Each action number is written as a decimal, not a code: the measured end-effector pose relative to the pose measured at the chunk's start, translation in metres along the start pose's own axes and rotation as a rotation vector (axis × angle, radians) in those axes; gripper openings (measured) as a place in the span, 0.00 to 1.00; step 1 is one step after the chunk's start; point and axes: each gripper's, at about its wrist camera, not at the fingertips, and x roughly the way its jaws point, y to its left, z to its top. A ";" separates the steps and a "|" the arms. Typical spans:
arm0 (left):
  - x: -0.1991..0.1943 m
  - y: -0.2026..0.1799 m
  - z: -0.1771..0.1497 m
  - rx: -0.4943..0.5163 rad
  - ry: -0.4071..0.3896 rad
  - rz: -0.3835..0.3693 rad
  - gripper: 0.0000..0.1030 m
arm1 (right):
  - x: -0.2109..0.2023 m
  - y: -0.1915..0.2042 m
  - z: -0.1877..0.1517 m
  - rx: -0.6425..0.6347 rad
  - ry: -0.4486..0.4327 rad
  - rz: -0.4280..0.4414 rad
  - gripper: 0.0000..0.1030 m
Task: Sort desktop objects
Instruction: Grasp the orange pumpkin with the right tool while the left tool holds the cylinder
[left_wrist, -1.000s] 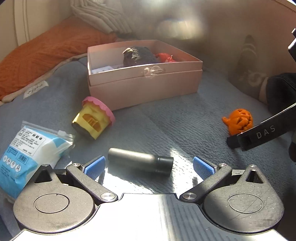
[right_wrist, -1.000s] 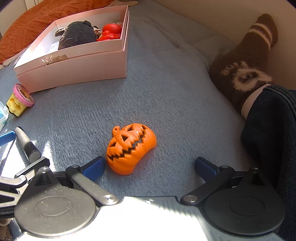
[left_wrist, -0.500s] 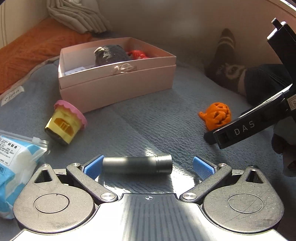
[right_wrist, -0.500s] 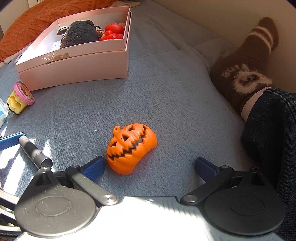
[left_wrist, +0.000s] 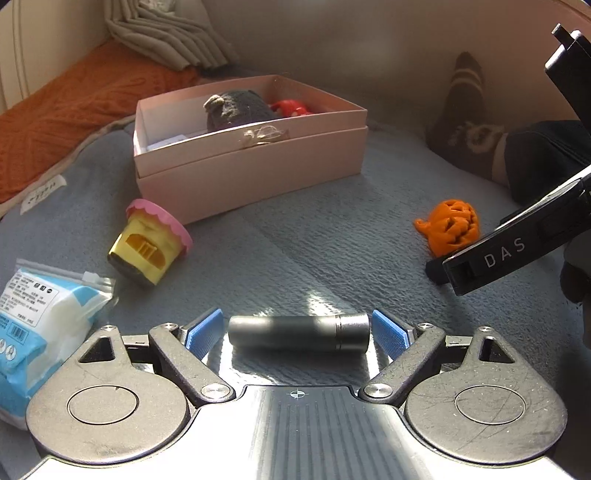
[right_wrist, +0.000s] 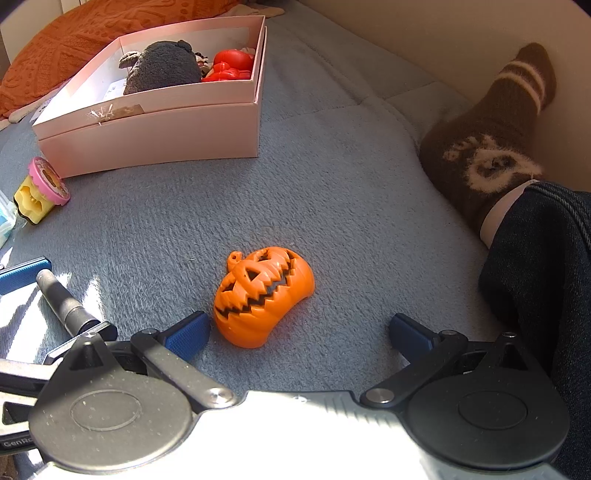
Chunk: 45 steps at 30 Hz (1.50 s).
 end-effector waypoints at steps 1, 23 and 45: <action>0.000 -0.001 0.000 0.007 0.001 0.004 0.86 | -0.001 0.001 -0.001 -0.007 -0.006 -0.004 1.00; -0.008 0.000 -0.005 -0.058 0.045 0.001 0.90 | -0.013 0.016 0.000 -0.082 -0.102 0.042 0.58; -0.103 0.002 0.021 0.004 -0.114 0.105 0.78 | -0.110 -0.018 0.021 -0.119 -0.074 0.252 0.20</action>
